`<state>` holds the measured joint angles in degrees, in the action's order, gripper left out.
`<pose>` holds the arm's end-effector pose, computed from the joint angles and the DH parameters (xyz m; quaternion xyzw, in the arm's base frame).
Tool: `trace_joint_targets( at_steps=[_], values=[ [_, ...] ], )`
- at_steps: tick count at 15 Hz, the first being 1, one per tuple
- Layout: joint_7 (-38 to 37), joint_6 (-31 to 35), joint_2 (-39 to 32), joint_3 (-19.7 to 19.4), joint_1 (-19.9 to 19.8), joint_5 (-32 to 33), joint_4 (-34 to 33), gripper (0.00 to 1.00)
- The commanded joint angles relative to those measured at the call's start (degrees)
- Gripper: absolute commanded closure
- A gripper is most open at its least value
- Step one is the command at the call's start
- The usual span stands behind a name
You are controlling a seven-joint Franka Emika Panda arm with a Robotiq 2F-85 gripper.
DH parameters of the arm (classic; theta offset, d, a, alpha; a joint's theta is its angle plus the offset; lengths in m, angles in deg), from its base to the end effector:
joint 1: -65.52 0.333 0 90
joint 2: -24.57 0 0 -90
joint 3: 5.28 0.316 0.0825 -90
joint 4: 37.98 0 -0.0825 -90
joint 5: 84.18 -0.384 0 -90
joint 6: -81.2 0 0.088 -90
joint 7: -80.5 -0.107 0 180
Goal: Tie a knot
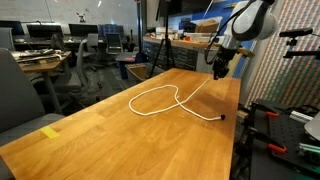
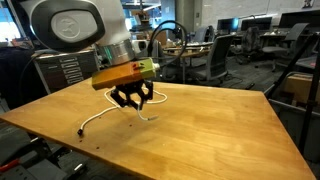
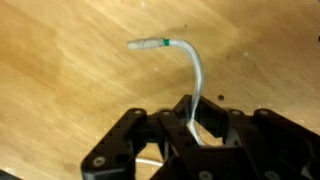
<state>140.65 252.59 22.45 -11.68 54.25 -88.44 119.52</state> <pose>0.3918 -0.1308 0.2277 0.9395 0.3268 0.0844 0.0588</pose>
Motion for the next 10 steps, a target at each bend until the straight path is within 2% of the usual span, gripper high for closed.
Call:
trace_joint_targets(
  at_steps=[1,4,7,8,9,10],
  values=[
    [10.59,1.8,-0.5,-1.51,-5.75,-15.87,0.0,0.97],
    [14.44,2.39,-0.92,-2.72,-9.7,-25.67,0.01,0.97],
    [16.11,3.0,-2.05,-2.92,-11.63,-30.08,-0.51,0.97],
    [15.2,3.89,-3.52,-2.85,-11.54,-29.51,-0.79,0.94],
    [14.4,1.48,-1.58,-3.26,-11.57,-27.58,0.02,0.64],
    [14.39,1.48,-1.93,-3.26,-11.64,-27.6,0.04,0.89]
  ],
)
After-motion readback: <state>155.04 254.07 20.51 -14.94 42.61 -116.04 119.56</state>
